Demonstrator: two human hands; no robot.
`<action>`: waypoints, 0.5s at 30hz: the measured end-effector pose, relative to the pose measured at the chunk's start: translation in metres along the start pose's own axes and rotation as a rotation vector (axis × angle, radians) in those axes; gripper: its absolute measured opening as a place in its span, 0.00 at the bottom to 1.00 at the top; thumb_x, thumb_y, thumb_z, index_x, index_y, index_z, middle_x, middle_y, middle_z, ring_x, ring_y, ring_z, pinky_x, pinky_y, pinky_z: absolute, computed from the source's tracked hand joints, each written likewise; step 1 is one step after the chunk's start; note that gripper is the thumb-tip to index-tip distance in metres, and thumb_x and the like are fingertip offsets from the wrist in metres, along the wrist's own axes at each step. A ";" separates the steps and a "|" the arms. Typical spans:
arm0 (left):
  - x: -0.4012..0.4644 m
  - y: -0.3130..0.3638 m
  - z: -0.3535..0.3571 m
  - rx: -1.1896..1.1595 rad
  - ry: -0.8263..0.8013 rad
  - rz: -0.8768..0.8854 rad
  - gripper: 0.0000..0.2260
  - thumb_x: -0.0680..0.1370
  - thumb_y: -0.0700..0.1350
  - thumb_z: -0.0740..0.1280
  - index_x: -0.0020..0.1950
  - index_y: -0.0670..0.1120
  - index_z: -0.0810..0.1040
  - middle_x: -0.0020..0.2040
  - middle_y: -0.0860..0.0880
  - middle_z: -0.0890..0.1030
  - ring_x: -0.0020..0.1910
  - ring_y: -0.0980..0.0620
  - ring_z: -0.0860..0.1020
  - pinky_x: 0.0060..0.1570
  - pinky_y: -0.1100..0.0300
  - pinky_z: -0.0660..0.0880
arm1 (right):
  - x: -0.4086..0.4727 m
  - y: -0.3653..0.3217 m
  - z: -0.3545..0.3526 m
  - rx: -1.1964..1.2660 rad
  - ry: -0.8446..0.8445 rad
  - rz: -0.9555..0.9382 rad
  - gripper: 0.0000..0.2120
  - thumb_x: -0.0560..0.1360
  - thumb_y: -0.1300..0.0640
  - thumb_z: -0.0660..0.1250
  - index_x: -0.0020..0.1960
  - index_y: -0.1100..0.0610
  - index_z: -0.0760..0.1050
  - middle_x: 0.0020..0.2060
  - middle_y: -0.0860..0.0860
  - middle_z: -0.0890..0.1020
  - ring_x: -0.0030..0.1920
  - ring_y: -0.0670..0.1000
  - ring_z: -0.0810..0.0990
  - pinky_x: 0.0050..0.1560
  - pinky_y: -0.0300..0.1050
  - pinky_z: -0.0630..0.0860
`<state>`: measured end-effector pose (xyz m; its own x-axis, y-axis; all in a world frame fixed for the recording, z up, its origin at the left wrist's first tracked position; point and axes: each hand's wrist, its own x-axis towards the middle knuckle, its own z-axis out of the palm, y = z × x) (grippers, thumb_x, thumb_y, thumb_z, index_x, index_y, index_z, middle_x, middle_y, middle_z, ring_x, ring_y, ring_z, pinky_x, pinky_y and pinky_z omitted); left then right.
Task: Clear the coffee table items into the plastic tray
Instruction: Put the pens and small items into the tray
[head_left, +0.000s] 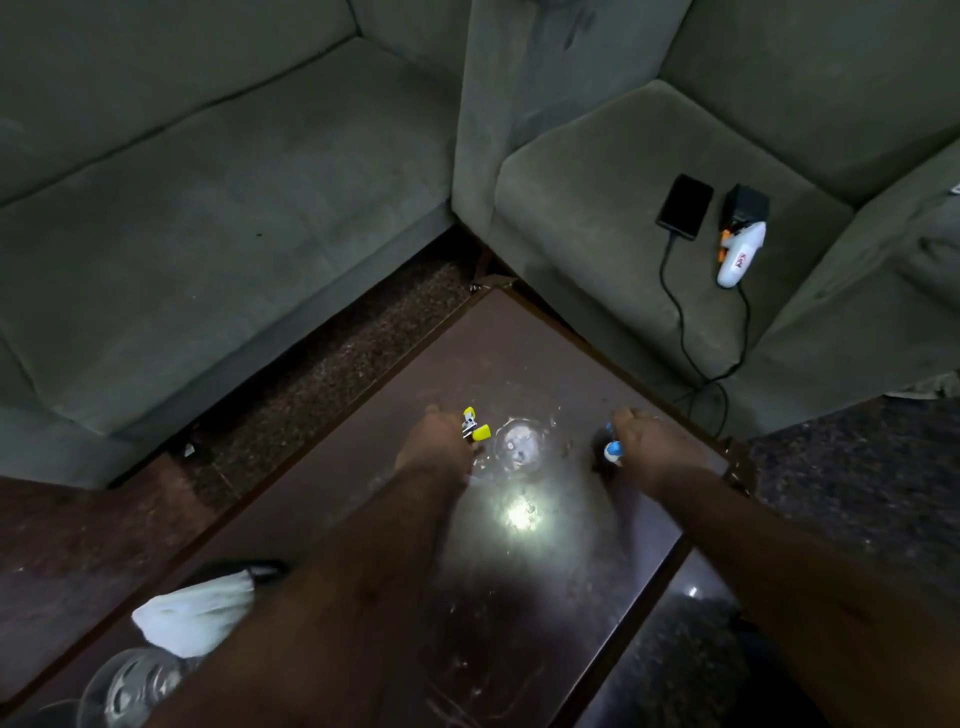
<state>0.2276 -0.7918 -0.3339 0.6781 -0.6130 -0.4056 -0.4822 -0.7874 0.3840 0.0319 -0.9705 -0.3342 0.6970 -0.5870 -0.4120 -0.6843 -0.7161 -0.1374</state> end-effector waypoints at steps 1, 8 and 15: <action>-0.001 -0.002 0.004 -0.008 0.004 0.001 0.14 0.73 0.49 0.73 0.55 0.44 0.79 0.58 0.41 0.77 0.55 0.38 0.79 0.52 0.54 0.74 | 0.000 0.001 0.003 0.022 -0.007 0.002 0.16 0.76 0.60 0.68 0.62 0.56 0.70 0.60 0.56 0.78 0.58 0.57 0.78 0.57 0.53 0.77; -0.006 -0.015 -0.006 -0.057 0.055 0.001 0.10 0.74 0.44 0.73 0.53 0.45 0.80 0.55 0.43 0.81 0.54 0.41 0.80 0.43 0.62 0.69 | 0.002 -0.015 0.003 0.125 0.036 -0.020 0.13 0.77 0.59 0.65 0.60 0.55 0.70 0.59 0.56 0.78 0.57 0.59 0.78 0.55 0.49 0.75; -0.036 -0.063 -0.114 0.044 0.262 -0.011 0.10 0.73 0.44 0.69 0.54 0.48 0.76 0.54 0.43 0.77 0.53 0.38 0.80 0.48 0.51 0.76 | 0.002 -0.111 -0.061 0.017 0.084 -0.175 0.09 0.76 0.61 0.63 0.56 0.55 0.68 0.55 0.57 0.79 0.53 0.60 0.79 0.51 0.51 0.76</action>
<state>0.2973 -0.7129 -0.2490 0.8011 -0.5711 -0.1790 -0.4937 -0.7997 0.3417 0.1226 -0.9151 -0.2646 0.8206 -0.4838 -0.3043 -0.5540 -0.8041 -0.2157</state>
